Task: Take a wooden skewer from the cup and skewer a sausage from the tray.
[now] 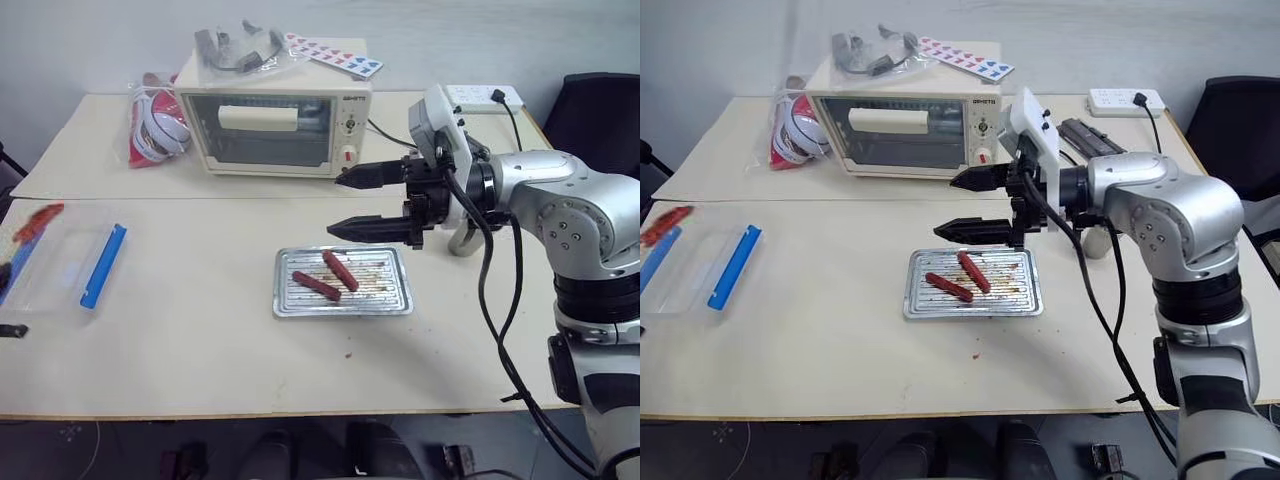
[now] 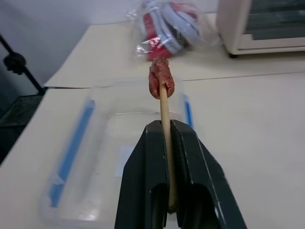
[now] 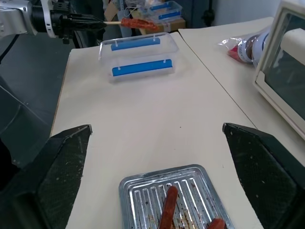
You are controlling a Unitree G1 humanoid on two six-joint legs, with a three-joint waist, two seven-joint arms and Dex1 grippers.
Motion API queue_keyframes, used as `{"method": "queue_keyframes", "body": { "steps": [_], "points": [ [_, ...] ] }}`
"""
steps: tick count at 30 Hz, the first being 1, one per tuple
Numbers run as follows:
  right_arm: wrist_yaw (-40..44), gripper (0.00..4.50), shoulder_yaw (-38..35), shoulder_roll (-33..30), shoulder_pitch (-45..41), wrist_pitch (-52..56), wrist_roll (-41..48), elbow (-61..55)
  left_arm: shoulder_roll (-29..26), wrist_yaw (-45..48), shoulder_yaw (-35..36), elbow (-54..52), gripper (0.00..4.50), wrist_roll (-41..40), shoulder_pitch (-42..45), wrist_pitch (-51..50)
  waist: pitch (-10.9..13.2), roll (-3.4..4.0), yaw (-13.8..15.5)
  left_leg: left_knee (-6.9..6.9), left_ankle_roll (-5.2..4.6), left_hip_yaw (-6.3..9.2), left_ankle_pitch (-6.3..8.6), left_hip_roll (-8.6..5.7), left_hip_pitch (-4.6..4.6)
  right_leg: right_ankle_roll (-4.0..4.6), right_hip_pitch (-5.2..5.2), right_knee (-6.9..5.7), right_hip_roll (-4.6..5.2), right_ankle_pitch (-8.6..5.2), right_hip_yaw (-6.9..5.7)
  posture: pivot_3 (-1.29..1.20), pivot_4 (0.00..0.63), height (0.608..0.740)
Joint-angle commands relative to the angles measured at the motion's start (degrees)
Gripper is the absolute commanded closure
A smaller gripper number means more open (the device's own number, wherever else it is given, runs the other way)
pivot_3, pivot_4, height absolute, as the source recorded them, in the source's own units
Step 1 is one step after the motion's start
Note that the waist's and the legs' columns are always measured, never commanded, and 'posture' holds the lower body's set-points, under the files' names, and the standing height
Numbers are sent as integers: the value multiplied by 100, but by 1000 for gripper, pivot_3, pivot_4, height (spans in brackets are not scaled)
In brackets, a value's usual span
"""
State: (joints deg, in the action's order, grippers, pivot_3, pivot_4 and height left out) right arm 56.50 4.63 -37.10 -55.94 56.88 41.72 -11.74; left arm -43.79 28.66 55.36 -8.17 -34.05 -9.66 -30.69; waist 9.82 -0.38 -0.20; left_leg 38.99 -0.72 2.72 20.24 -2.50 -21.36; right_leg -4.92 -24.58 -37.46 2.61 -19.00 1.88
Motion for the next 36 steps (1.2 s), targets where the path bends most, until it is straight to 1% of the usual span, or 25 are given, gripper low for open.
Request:
{"method": "queue_keyframes", "body": {
  "steps": [1,11,13,17,18,21,23,24,26,29,31,34,36],
  "points": [
    [-124,16,-106,-27,44,-28,13,-318,-290,35,-178,918,4500,296,413,416,1,-2,-3,0,0,1,0,0,0,0,-3,0,1,0,-2,0,150,740],
    [-383,16,-234,-128,226,81,49,-523,-450,214,-952,1844,4500,719,986,758,0,-4,-34,-1,2,-2,2,1,-6,0,-10,-4,0,0,-2,0,150,740],
    [-397,0,-224,-140,247,60,27,-521,-456,249,-1006,1886,3938,743,988,773,0,-4,-40,-1,2,-2,2,1,-6,0,-11,-5,0,0,-2,0,150,740],
    [-429,0,-199,-124,251,40,-17,-448,-464,269,-857,1704,3082,762,785,772,0,-4,-61,-1,2,-2,2,2,-6,0,-10,-7,0,0,-1,0,150,740],
    [-427,0,-184,-117,248,28,-32,-422,-478,295,-762,1588,2870,720,692,713,0,-4,-69,-1,2,-2,2,2,-6,0,-10,-7,0,0,-1,0,150,740],
    [-380,0,-139,-129,251,-13,-63,-369,-523,472,-357,1129,2870,506,320,492,2,-7,-119,-5,1,-2,2,2,-8,0,-10,-10,1,0,-2,0,150,740],
    [-310,0,-107,-156,249,-39,-77,-323,-557,775,255,709,2870,210,-102,247,3,-11,-153,-7,1,-2,2,4,-9,0,-11,-9,1,0,-2,0,150,740],
    [-259,0,-78,-176,244,-59,-93,-284,-535,1082,741,495,2870,-40,-489,24,4,-14,-174,-9,1,-3,3,4,-9,0,-11,-8,1,0,-1,0,150,740],
    [-192,0,-40,-198,238,-91,-122,-227,-492,1484,1356,245,2870,-351,-1038,-266,8,-15,-207,-15,1,-7,6,10,-9,0,-14,-4,0,0,-1,0,150,740],
    [-96,0,-14,-209,231,-118,-173,-138,-436,1915,2015,104,2870,-588,-1775,-509,10,-11,-176,-22,0,-13,9,10,-8,3,-17,6,0,-2,-2,0,150,740],
    [-20,0,12,-199,234,-126,-199,-93,-394,2113,2430,222,2870,-637,-2189,-563,11,-11,-154,-18,0,-13,9,11,-6,5,-15,17,0,-3,-2,0,150,740],
    [56,0,46,-178,238,-155,-236,-42,-356,2259,2713,374,2870,-711,-2509,-609,10,-12,-133,-16,0,-13,9,11,8,7,0,15,2,-4,-3,0,150,740],
    [52,0,70,-147,263,-169,-253,-18,-196,2381,2656,167,2870,-799,-2670,-626,10,-12,-127,-16,-1,-11,9,11,13,8,5,14,4,-4,-4,0,150,740]
  ]
}}
